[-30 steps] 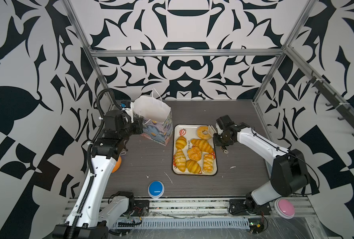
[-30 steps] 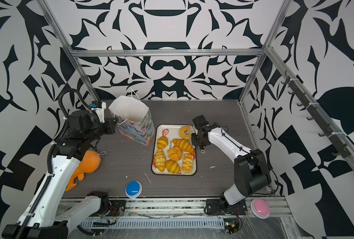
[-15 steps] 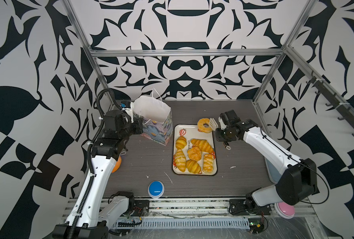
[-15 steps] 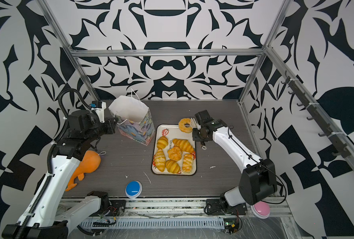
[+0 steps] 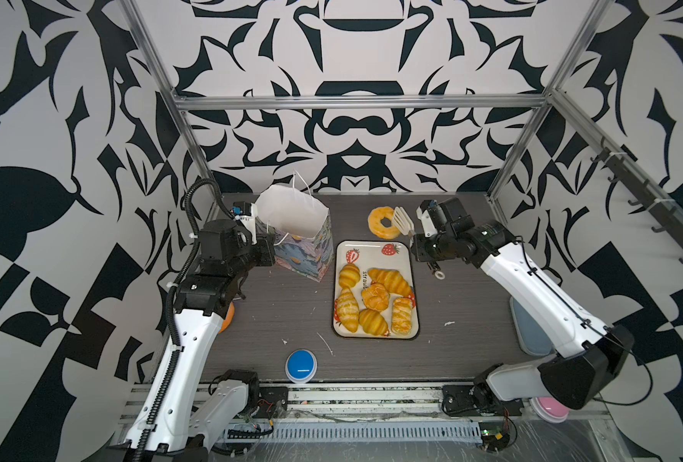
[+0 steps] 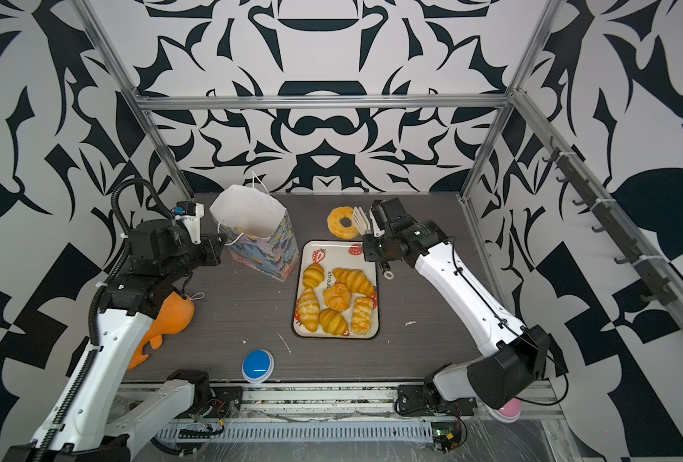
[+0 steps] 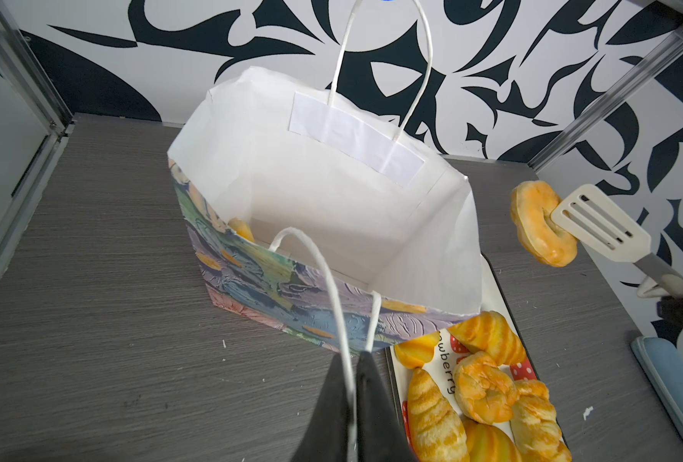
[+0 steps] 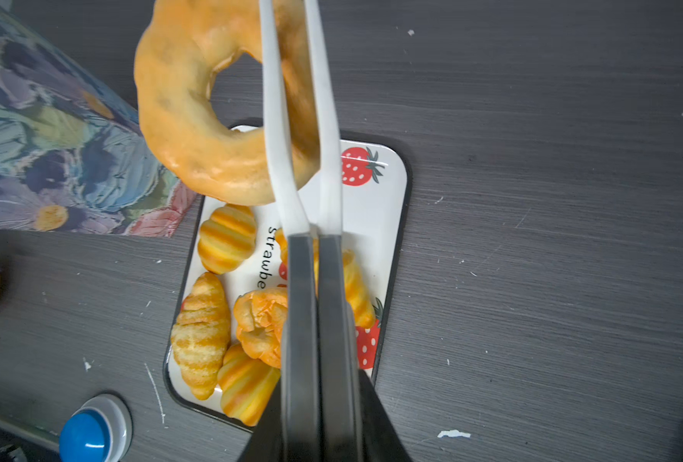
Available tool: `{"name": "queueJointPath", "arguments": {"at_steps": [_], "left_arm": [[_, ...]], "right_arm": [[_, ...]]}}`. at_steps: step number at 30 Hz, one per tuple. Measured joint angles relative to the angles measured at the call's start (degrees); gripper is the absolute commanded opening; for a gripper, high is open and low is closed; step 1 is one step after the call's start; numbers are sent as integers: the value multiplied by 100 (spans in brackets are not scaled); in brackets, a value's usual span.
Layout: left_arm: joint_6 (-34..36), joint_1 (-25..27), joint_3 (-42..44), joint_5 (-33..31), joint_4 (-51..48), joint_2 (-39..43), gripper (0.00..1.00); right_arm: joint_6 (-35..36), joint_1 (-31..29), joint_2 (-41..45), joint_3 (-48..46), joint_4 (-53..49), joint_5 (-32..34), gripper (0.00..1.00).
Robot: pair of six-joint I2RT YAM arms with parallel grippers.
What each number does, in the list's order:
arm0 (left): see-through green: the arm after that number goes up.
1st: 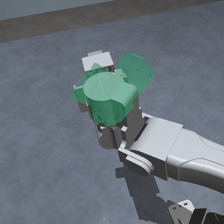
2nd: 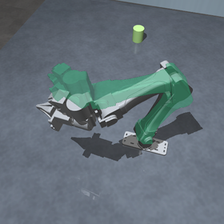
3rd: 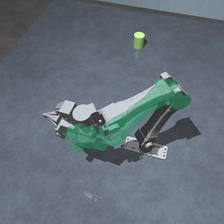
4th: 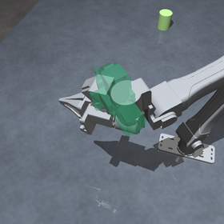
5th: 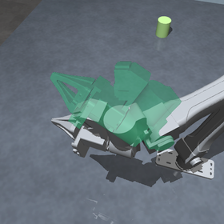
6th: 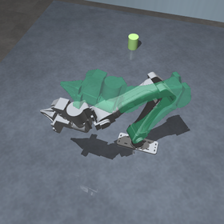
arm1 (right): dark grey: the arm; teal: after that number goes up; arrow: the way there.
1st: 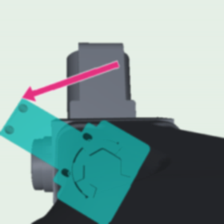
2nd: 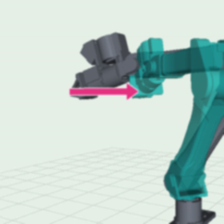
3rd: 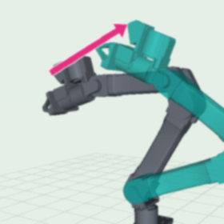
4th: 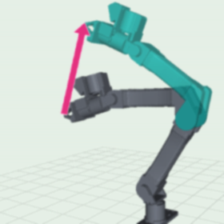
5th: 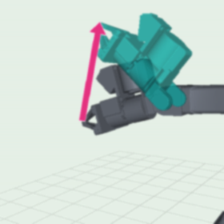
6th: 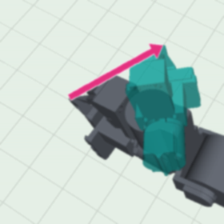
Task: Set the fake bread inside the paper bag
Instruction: 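Lift the ring donut with the tongs up off the tray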
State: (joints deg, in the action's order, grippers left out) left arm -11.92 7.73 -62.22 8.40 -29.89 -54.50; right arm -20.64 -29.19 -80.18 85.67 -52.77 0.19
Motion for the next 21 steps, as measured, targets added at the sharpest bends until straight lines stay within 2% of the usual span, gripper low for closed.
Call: {"name": "queueJointPath", "arguments": {"at_steps": [11, 21], "left_arm": [[81, 0, 52, -61, 2, 68, 10], [107, 0, 74, -70, -2, 72, 11]], "right_arm": [[20, -841, -190, 1397, -319, 131, 25], [68, -1333, -852, 2256, -411, 179, 25]]}}
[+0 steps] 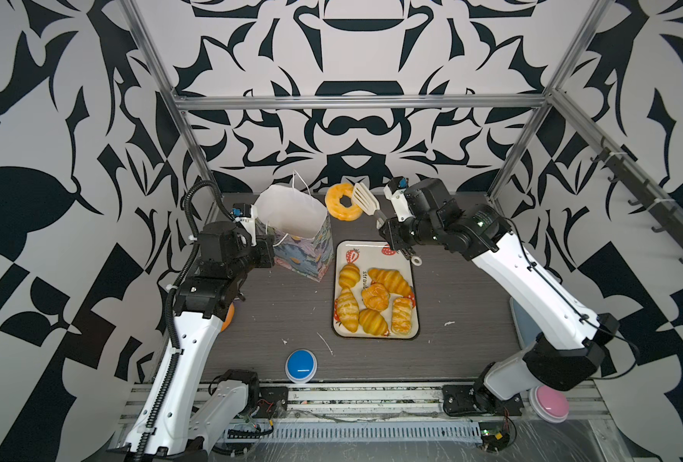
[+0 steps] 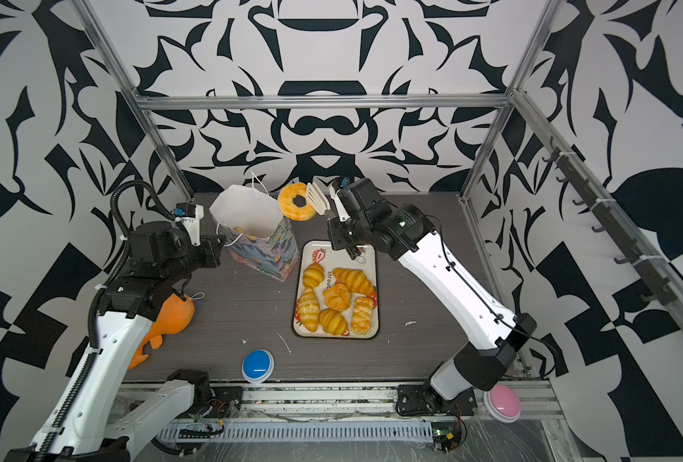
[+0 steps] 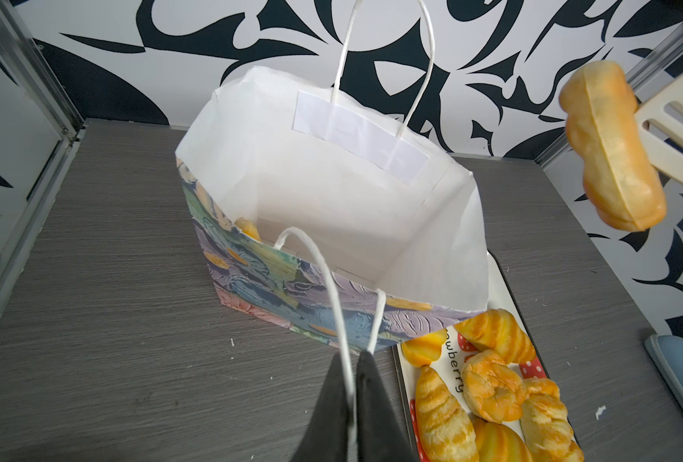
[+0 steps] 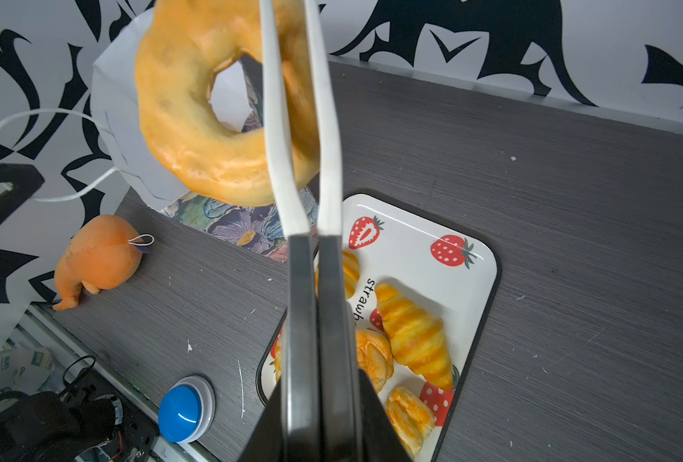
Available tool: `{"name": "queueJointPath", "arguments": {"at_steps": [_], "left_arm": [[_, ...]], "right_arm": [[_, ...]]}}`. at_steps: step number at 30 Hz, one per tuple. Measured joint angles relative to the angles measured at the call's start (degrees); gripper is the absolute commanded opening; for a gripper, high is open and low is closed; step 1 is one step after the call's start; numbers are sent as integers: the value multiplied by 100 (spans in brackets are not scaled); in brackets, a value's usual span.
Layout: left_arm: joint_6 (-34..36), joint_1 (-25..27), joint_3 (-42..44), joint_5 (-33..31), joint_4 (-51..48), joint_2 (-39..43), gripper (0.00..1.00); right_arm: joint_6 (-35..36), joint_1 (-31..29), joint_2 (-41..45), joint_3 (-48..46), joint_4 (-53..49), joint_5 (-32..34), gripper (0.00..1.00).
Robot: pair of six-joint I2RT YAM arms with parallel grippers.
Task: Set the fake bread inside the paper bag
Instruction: 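Lift the ring donut with the tongs up off the tray, then carry the ring donut over the bag opening with the tongs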
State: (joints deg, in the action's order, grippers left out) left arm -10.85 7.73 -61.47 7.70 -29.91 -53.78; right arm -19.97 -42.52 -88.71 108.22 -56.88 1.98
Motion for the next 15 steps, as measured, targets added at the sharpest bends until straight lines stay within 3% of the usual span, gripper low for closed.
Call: {"name": "queueJointPath", "arguments": {"at_steps": [15], "left_arm": [[13, 0, 2, -2, 0, 0, 11]], "right_arm": [[46, -612, -866, 920, -24, -4, 25]]}}
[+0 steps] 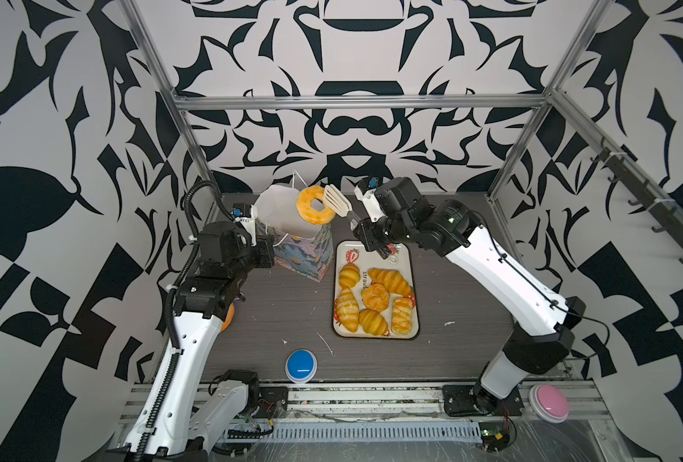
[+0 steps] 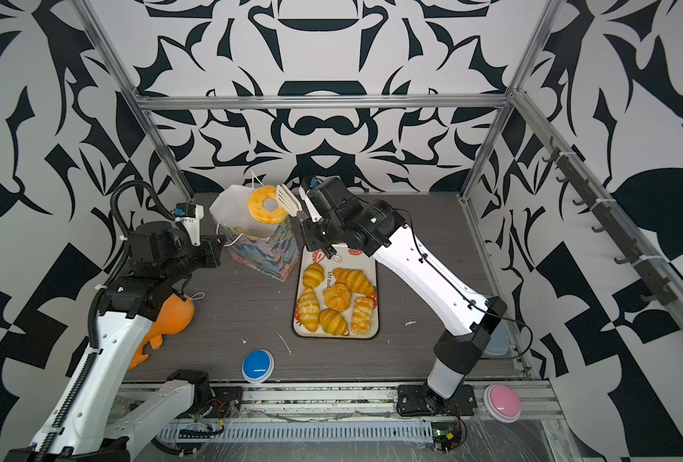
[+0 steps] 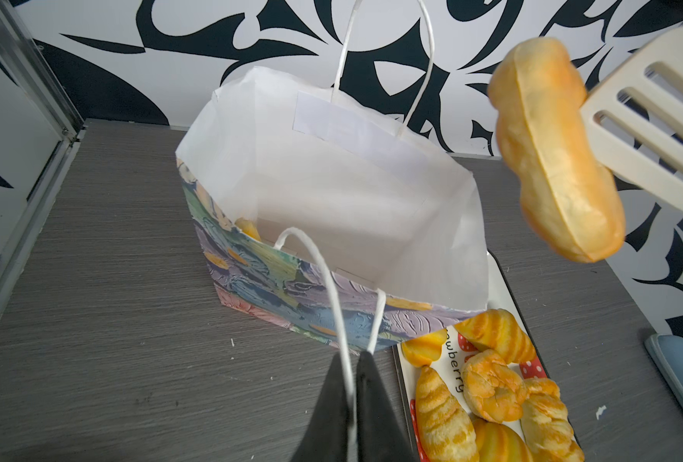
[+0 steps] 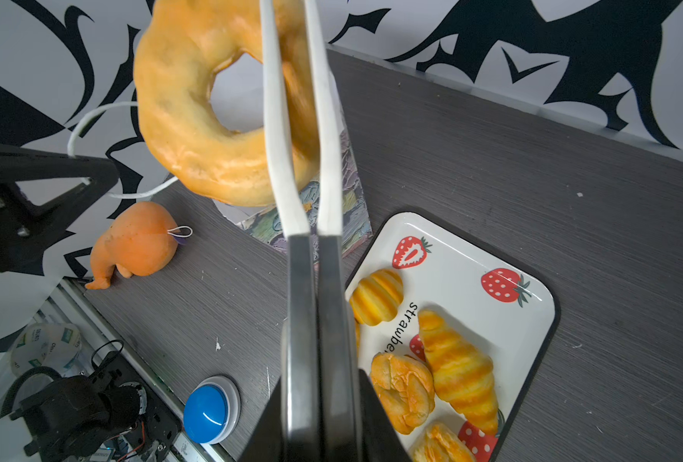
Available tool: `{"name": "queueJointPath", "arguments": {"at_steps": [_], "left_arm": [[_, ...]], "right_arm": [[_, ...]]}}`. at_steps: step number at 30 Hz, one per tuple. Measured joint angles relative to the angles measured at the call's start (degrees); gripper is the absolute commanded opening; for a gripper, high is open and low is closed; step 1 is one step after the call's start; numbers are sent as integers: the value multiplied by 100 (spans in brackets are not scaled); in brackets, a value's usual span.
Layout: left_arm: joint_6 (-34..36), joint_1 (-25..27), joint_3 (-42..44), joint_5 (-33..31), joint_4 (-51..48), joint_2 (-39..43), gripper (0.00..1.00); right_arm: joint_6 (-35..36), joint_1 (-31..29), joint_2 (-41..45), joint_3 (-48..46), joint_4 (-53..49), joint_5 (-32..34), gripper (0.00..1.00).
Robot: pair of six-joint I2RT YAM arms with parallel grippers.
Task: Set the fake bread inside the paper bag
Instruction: 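Carry the ring donut over the bag opening with the tongs, then open the tongs with the right gripper to drop the donut in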
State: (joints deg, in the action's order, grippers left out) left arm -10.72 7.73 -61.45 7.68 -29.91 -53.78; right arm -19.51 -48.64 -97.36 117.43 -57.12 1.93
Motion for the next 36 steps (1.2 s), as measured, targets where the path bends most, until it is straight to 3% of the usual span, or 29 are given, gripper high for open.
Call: {"name": "queueJointPath", "arguments": {"at_steps": [21, 36], "left_arm": [[11, 0, 9, 0, 2, 0, 11], [17, 0, 13, -9, 2, 11, 11]], "right_arm": [[20, -138, -1014, 627, 17, 63, 25], [46, -138, -1270, 682, -2, 166, 33]]}}
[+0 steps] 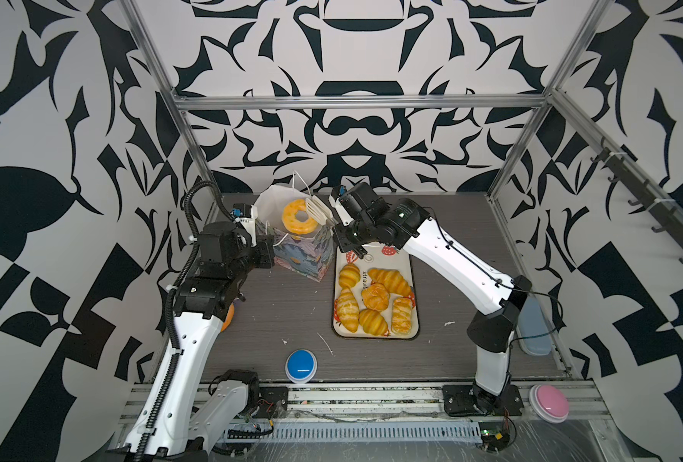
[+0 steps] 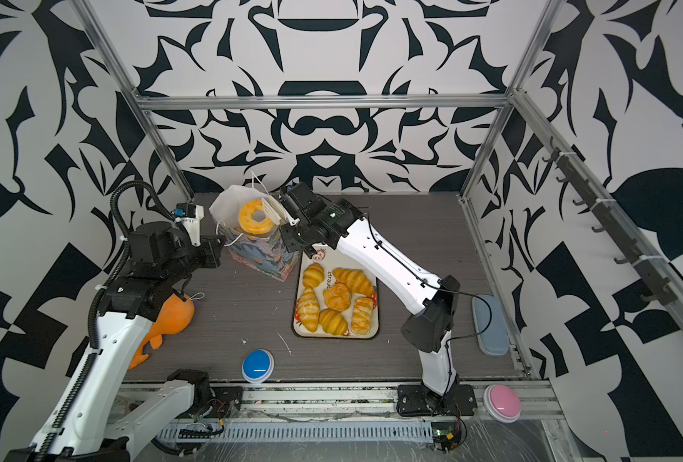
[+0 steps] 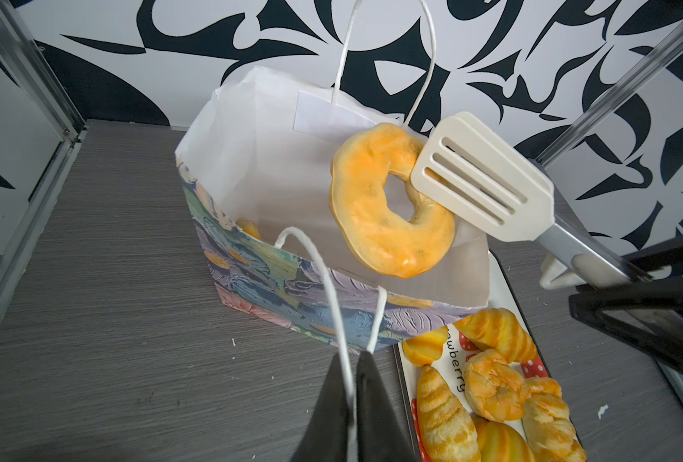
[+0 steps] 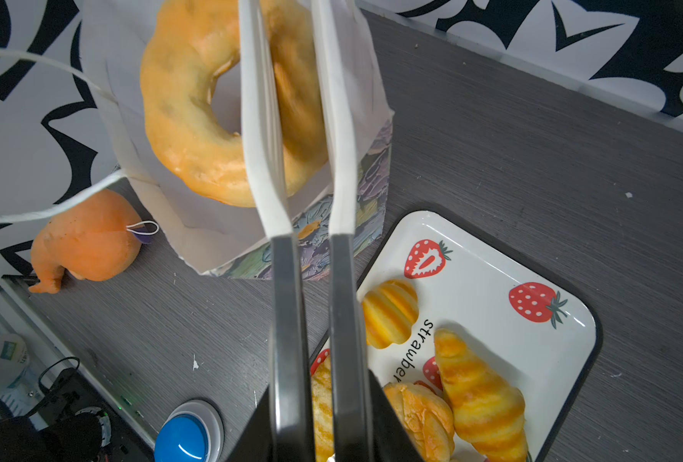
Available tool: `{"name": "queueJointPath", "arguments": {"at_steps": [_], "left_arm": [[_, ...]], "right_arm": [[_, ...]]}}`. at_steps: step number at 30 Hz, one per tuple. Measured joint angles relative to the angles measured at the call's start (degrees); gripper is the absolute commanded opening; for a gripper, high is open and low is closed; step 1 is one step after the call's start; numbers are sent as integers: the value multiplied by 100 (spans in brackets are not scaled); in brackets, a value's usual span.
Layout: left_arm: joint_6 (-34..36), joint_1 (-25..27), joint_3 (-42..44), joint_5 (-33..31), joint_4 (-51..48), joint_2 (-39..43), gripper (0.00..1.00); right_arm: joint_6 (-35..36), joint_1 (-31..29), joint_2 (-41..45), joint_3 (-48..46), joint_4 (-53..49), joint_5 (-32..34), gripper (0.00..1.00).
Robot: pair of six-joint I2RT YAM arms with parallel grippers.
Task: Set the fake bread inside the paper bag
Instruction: 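Open the tongs with the right gripper to drop the donut in, then raise the empty tongs out of the bag and move over the tray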
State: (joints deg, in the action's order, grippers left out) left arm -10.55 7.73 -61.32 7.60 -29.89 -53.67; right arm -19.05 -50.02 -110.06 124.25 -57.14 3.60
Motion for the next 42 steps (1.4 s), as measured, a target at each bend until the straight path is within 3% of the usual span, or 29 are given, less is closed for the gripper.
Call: {"name": "queueJointPath", "arguments": {"at_steps": [17, 34, 42], "left_arm": [[9, 0, 0, -55, -2, 0, 11], [11, 0, 0, -98, -2, 0, 11], [11, 0, 0, -98, -2, -2, 11]], "right_arm": [[11, 0, 133, -107, 11, 76, 38], [15, 0, 1307, -671, 72, 380, 39], [61, 26, 1792, -1543, 131, 533, 39]]}}
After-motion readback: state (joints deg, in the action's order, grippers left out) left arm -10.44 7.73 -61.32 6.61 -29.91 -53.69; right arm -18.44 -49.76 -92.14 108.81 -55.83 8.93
